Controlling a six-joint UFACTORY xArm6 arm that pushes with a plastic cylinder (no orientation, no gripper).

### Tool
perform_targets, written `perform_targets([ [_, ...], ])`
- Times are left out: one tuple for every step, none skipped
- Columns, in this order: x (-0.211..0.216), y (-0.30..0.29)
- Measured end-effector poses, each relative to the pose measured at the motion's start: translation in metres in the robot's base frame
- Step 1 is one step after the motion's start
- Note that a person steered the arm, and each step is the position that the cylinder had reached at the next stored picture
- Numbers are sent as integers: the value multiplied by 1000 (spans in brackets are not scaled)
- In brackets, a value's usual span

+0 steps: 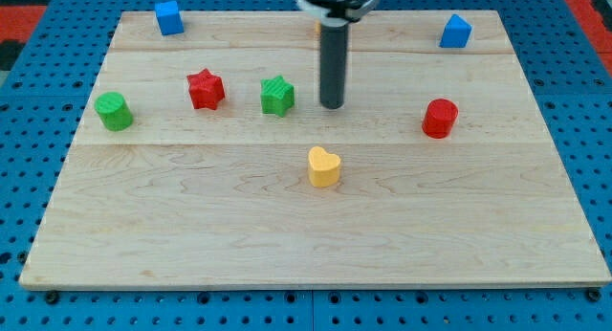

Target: Move the red star to the bottom of the red circle

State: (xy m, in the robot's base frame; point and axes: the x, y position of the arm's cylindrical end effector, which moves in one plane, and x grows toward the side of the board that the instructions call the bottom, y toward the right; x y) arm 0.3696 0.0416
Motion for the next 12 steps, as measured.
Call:
perform_targets([
  [-46, -36],
  [-75, -100],
  [-70, -172],
  [-27, -176],
  [16, -183],
  [24, -203],
  [20, -249],
  [68, -223],
  [80, -210],
  [81, -207],
  [87, -183],
  [96, -179],
])
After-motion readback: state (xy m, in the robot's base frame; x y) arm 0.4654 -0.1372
